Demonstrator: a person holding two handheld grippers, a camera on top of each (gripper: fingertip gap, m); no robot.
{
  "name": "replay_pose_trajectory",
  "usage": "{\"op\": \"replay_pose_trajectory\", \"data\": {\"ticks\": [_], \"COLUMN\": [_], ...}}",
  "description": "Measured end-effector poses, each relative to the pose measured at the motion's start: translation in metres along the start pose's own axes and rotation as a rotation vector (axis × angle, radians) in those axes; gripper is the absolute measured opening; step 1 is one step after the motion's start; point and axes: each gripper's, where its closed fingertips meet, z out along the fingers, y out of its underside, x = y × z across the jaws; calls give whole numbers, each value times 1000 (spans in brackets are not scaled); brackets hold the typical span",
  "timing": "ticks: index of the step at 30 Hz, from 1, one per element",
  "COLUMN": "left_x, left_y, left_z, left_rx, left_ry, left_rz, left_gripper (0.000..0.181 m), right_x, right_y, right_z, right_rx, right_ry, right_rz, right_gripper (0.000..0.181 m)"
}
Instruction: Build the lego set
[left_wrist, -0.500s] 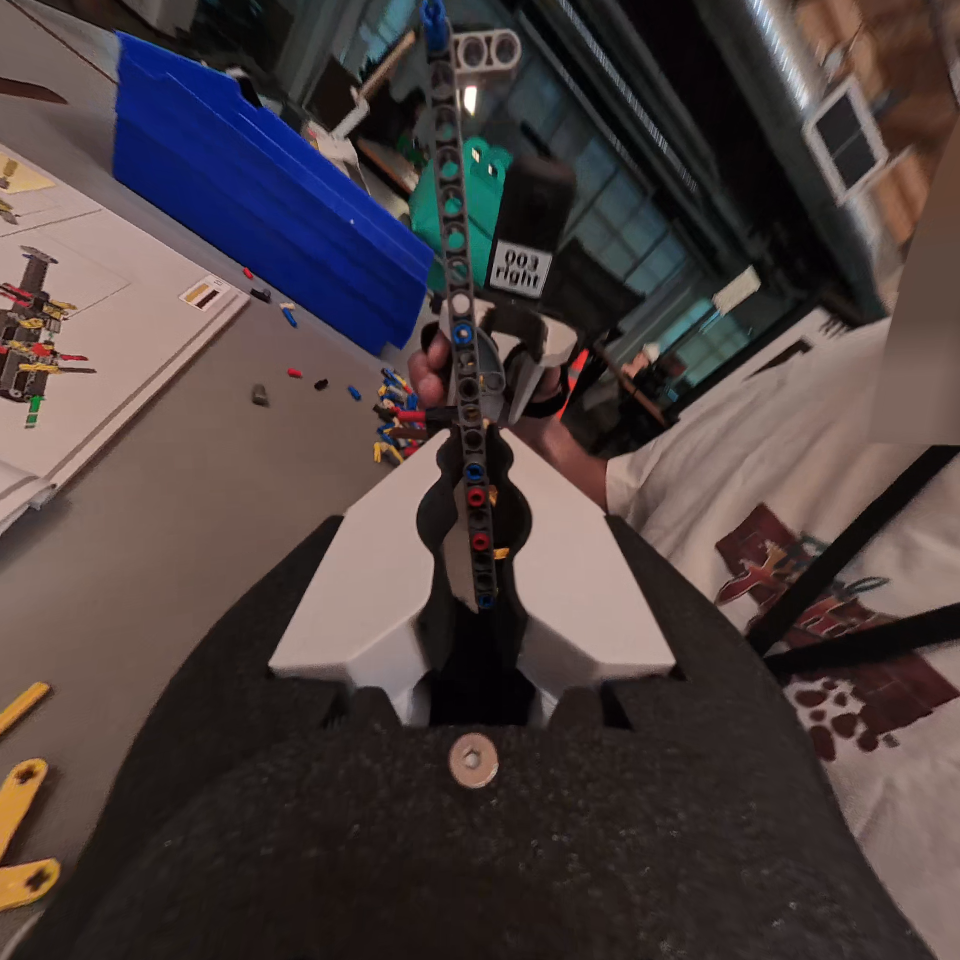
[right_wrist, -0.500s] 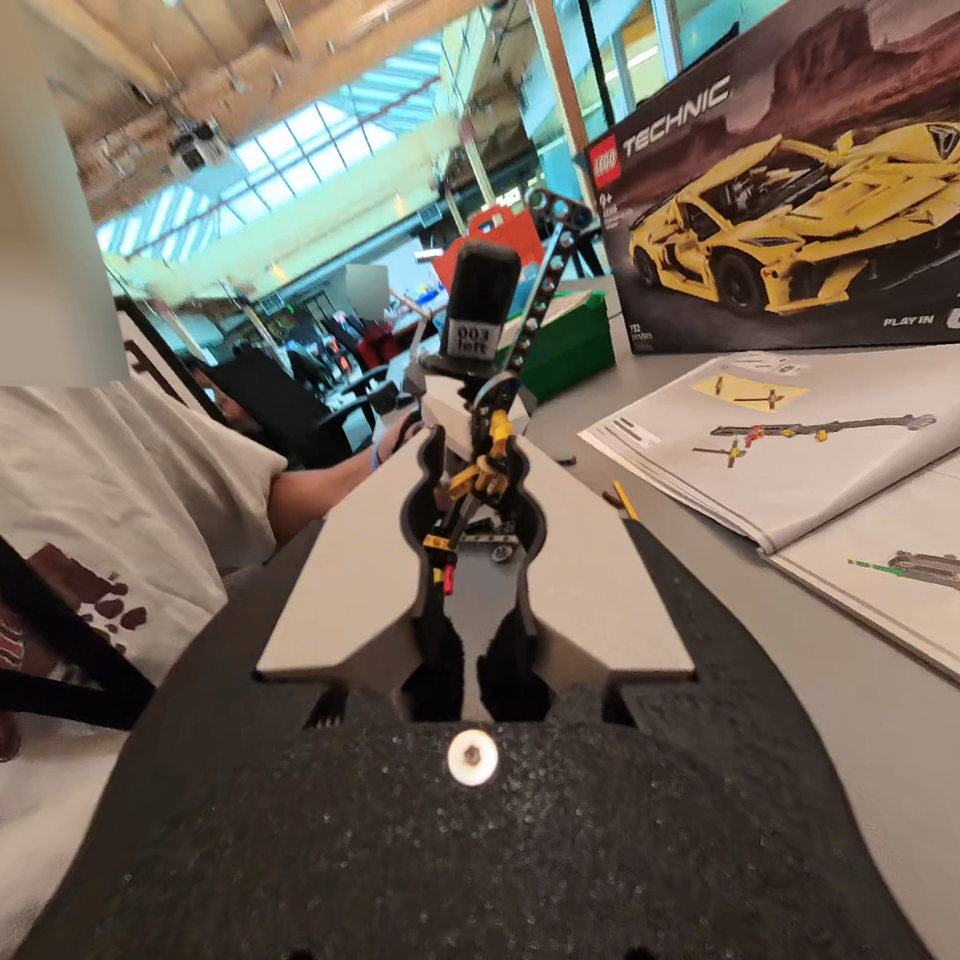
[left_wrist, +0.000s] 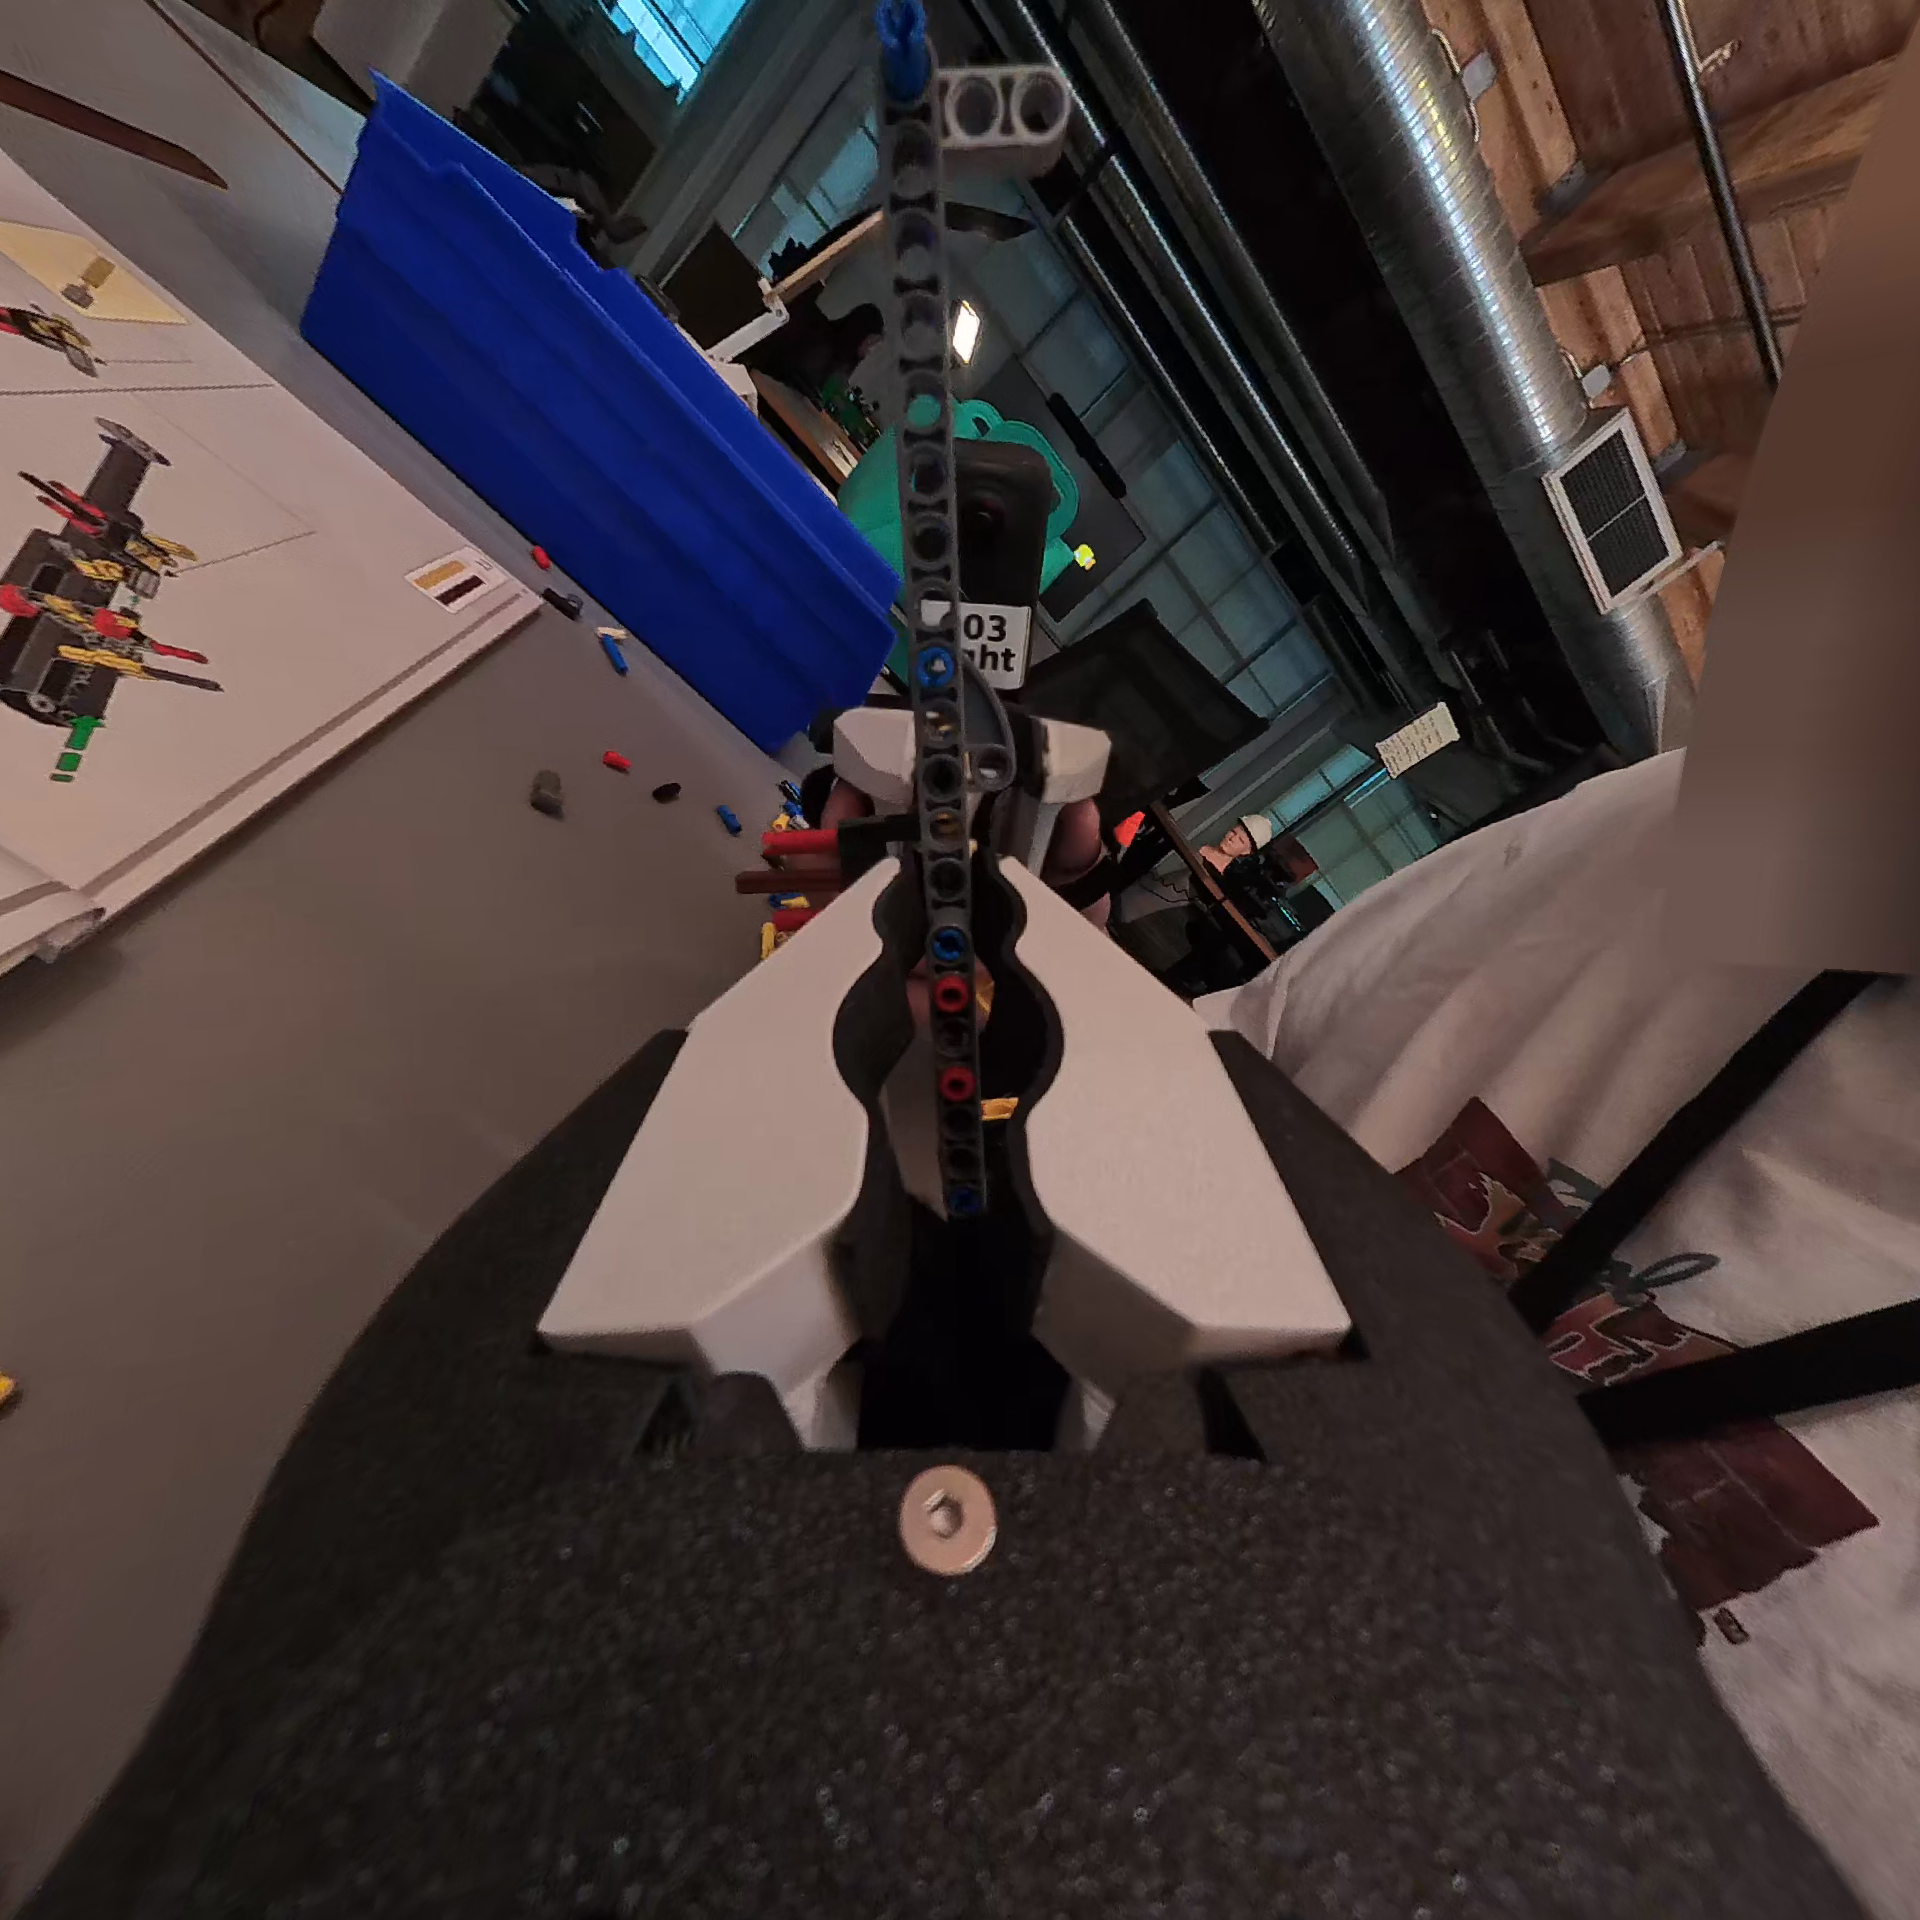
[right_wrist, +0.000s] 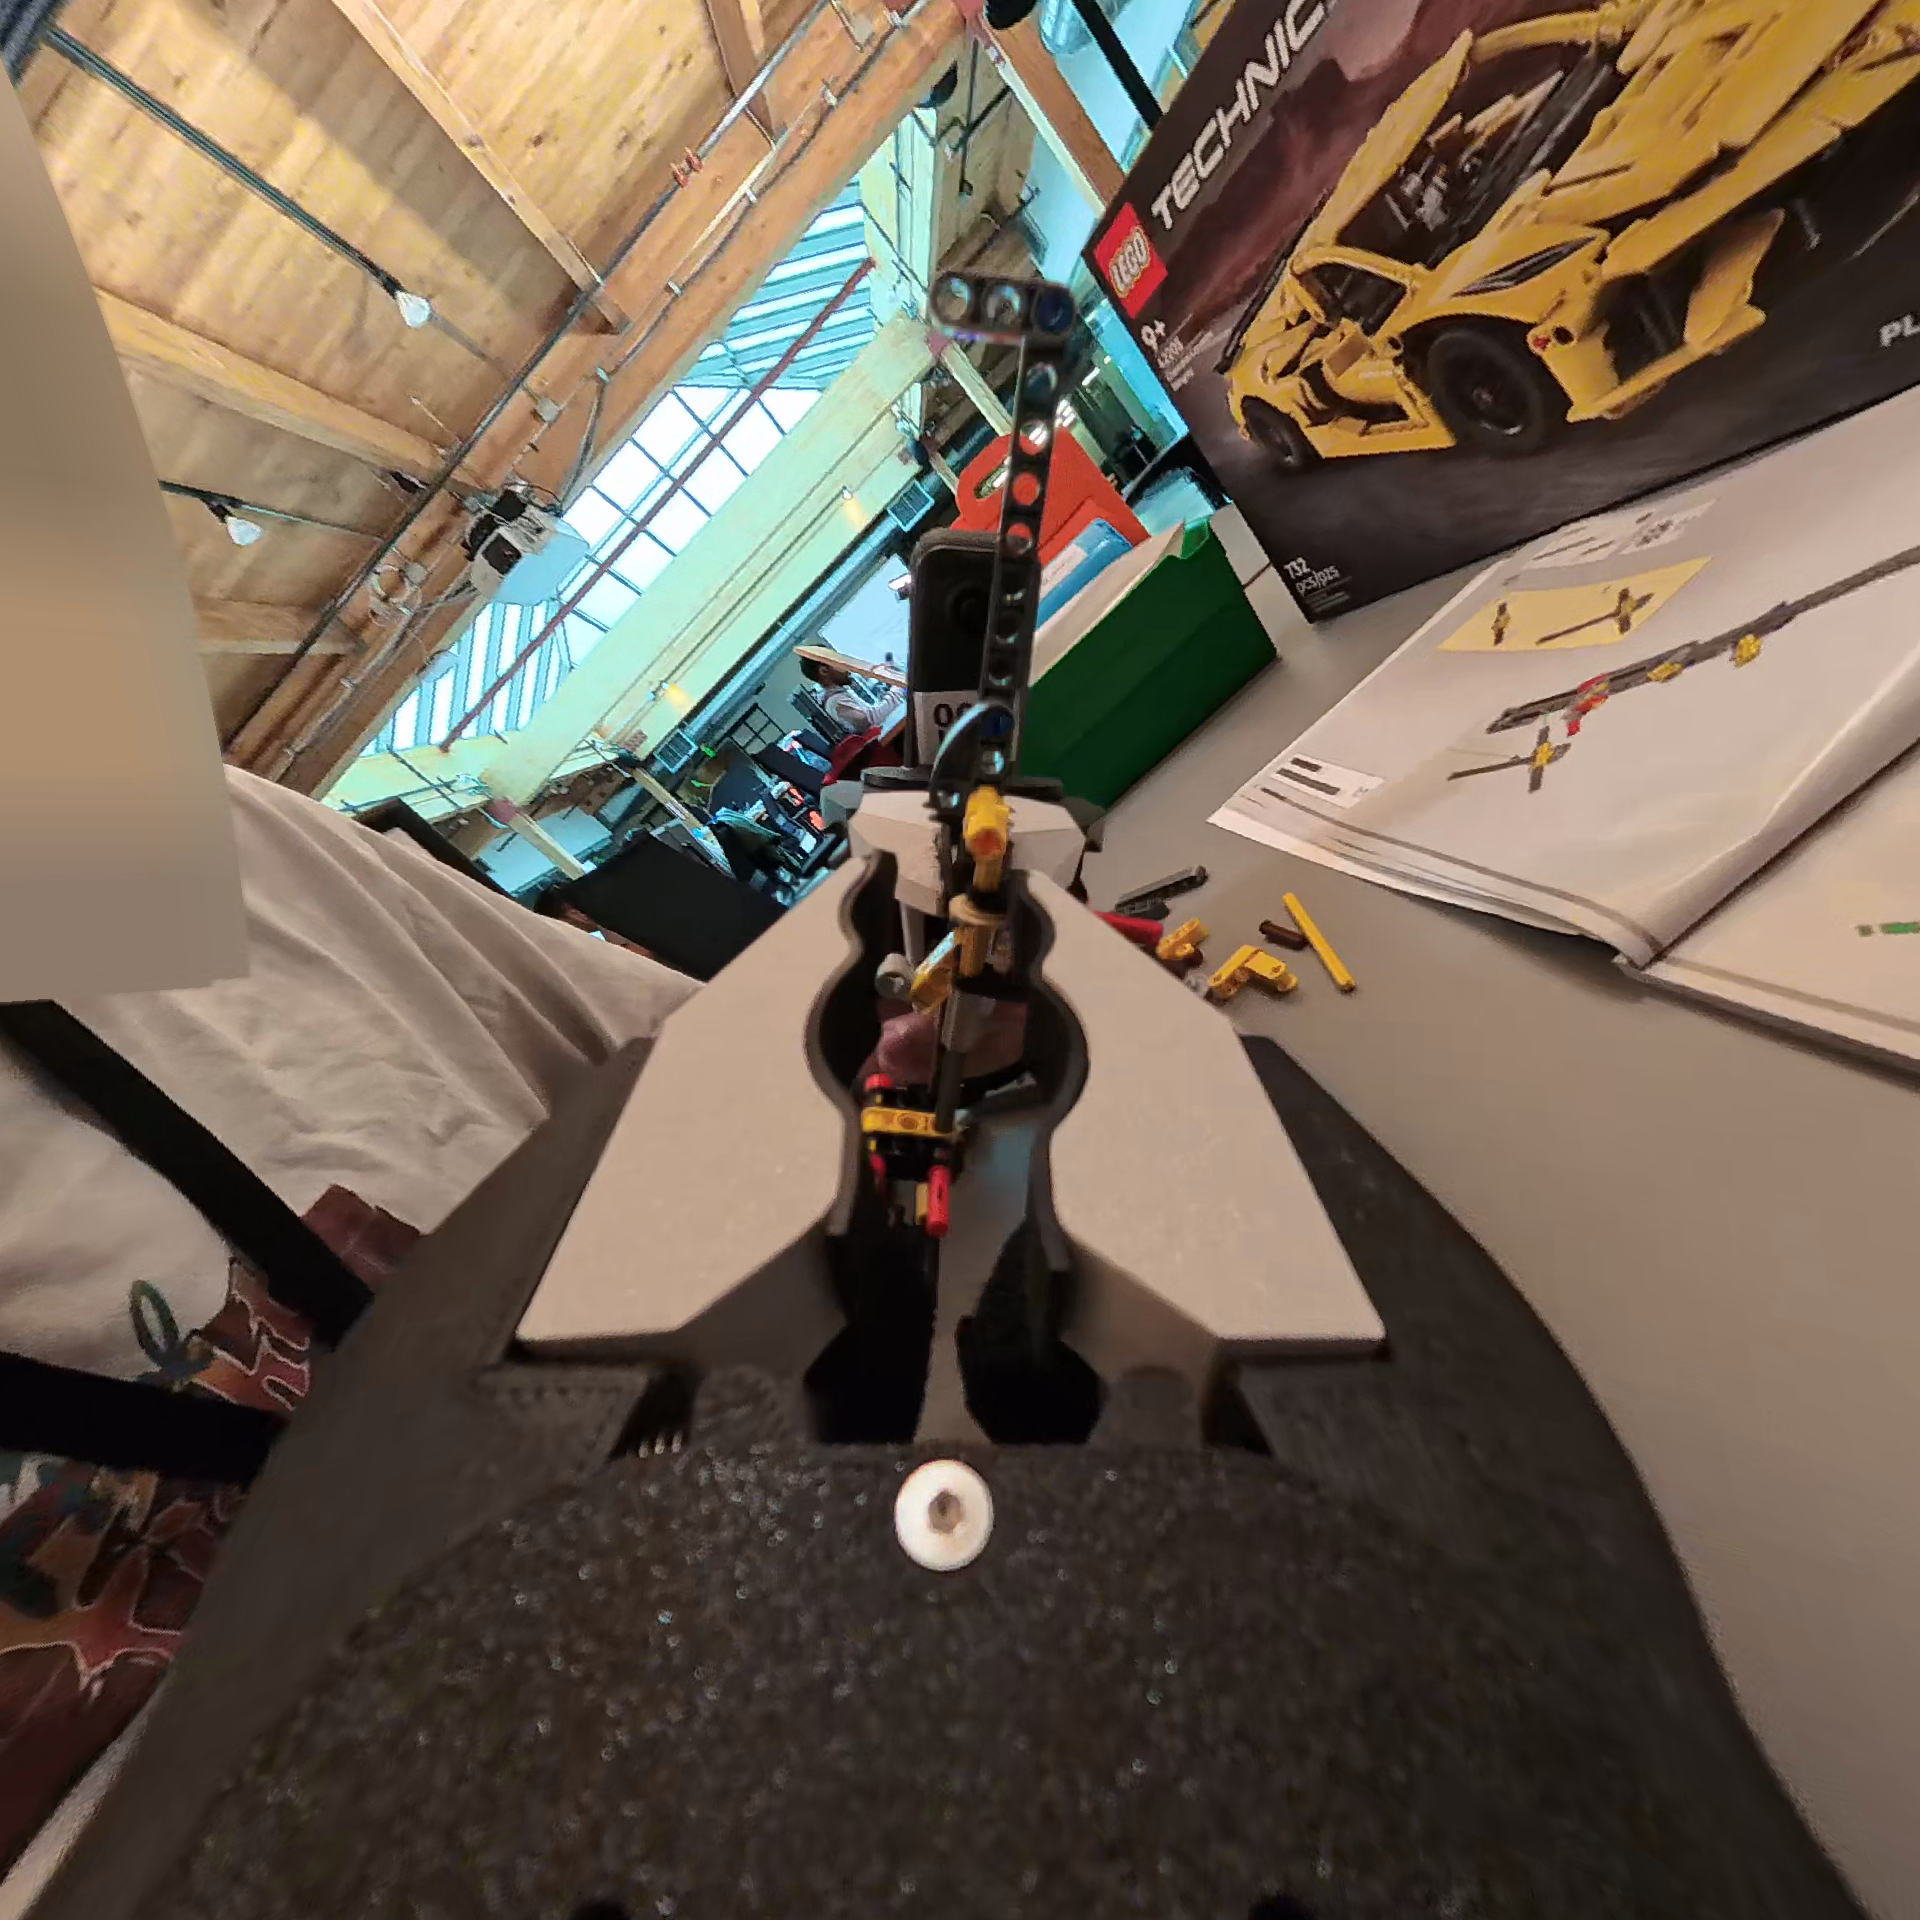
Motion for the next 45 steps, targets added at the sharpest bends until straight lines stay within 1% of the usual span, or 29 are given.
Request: {"op": "replay_pose_trajectory", "data": {"ticks": [14, 20, 25, 30, 33, 34, 36, 37, 38, 39, 41, 42, 45], "left_x": [2, 2, -1, 0, 0, 1, 1, 3, 8, 11, 11, 9, 10], "left_y": [8, 8, 9, 12, 15, 14, 13, 11, 8, 4, 3, 6, 9], "left_z": [7, 8, 7, 9, 10, 9, 7, 6, 5, 3, 2, 2, 3], "left_rx": [-28, -23, -20, -29, -49, -49, -57, -58, -50, -33, -32, -55, -71], "left_ry": [12, 15, 9, 23, 40, 41, 30, 41, 58, 61, 42, 32, 42], "left_rz": [-12, -19, -24, -34, -52, -38, -2, 10, 22, 42, 91, 109, 124], "left_gripper": [7, 7, 6, 6, 6, 11, 38, 44, 43, 39, 21, 16, 16], "right_x": [5, 6, 7, 7, 6, 4, 6, 6, 6, 5, -1, -2, -4], "right_y": [4, 7, 6, 4, 6, 7, 12, 14, 16, 18, 20, 19, 21], "right_z": [-1, 1, 0, 1, 1, 2, 3, 3, 4, 5, 6, 6, 5], "right_rx": [-18, -34, -21, -7, -23, -28, -69, -90, -101, -116, -124, -120, -123], "right_ry": [60, 67, 63, 51, 54, 54, 92, 110, 123, 124, 98, 92, 74], "right_rz": [-59, -79, -59, -37, -61, -73, -127, -152, -170, -181, -175, -169, -129], "right_gripper": [11, 8, 8, 6, 6, 6, 6, 6, 6, 6, 6, 6, 6]}}
